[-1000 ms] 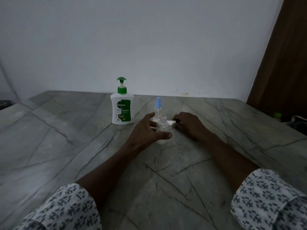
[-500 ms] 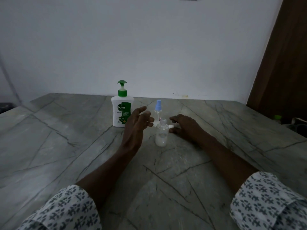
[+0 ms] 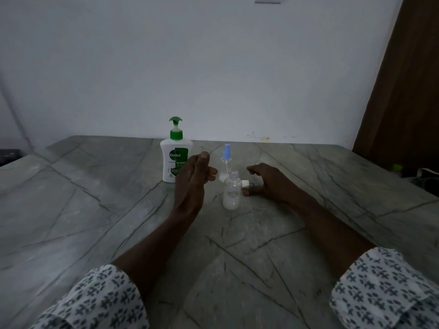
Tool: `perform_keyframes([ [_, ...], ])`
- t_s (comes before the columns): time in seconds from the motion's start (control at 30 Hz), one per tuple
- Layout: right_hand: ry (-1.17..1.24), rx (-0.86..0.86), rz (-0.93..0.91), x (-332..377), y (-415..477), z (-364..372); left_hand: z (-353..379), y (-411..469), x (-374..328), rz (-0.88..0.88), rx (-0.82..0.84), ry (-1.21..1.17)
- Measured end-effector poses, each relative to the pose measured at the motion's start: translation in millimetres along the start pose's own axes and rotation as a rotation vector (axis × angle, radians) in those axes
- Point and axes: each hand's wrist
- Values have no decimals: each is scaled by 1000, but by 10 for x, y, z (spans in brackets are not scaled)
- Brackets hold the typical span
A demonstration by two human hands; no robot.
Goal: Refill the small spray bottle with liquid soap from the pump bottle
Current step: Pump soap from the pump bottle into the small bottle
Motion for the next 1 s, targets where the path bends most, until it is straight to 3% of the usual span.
perform_keyframes([
  [0.17, 71, -75, -11, -42, -60, -71, -79, 50, -9, 102, -259, 106],
  [0.27, 119, -83, -35, -46, -113, -103, -233, 161, -15, 79, -393, 170],
  [0.4, 105, -60, -83, 8, -134, -50, -334, 183, 33, 6, -424, 233],
  [0.6, 88, -83, -63, 56, -129, -34, -242, 125, 27, 65, -423, 275],
  [0.77, 129, -246, -49, -14, -109, -49, -477, 373, 11, -5, -650, 269],
  [0.87, 134, -300, -56, -18, -89, -23, -714, 613, 74, -241, -407, 326],
  [1.0, 142, -329, -71, 17, -94, -25, -880, 805, 171, -332, -38, 70],
])
Point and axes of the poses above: each hand's wrist, its own y-axis towards the middle knuckle, its own z-axis out of the palm, x = y × z, and after that the axes turned 4 degrees about -y, right-handed
